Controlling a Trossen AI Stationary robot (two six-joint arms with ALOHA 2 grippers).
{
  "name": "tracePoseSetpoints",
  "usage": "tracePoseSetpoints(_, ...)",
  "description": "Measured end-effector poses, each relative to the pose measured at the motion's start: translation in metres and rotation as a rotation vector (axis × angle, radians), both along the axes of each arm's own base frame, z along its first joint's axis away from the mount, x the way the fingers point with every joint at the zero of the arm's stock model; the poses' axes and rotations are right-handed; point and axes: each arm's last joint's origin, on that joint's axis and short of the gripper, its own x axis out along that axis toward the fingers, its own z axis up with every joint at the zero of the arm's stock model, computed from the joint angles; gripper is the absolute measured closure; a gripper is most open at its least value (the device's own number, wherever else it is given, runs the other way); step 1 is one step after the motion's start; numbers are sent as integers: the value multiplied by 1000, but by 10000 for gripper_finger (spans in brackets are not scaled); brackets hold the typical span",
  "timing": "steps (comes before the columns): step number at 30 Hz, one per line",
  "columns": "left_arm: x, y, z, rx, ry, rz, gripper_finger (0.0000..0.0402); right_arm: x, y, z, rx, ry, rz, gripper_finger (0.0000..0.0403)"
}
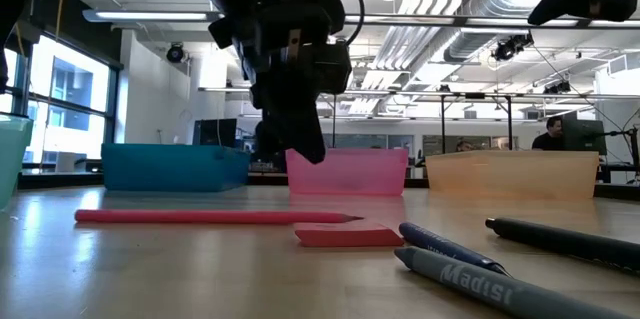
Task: Sort crayons/erasers/pens/pencils in bins
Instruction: Put the black pen into the blue bin
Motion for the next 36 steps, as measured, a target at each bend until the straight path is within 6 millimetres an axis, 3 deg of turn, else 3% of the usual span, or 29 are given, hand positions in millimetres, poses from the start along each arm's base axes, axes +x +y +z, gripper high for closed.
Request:
tracePoseSetpoints(10,1,-1,0,-5,-1,10,285,0,0,0,-12,-1,6,215)
tracePoseSetpoints(18,-18,1,18,10,84,-7,271,2,-2,0,-115,0,103,215)
tracePoseSetpoints(26,-52,-12,56,189,219,44,271,15,-10,5,-21,-35,155,215)
tracePoseSetpoints(31,-78,-19,84,251,252,49,271,24,-8,25,-59,-110,171,215)
tracePoseSetpoints(36,-109,-22,117,250,233,56,271,39,-7,40,-88,-57,143,215)
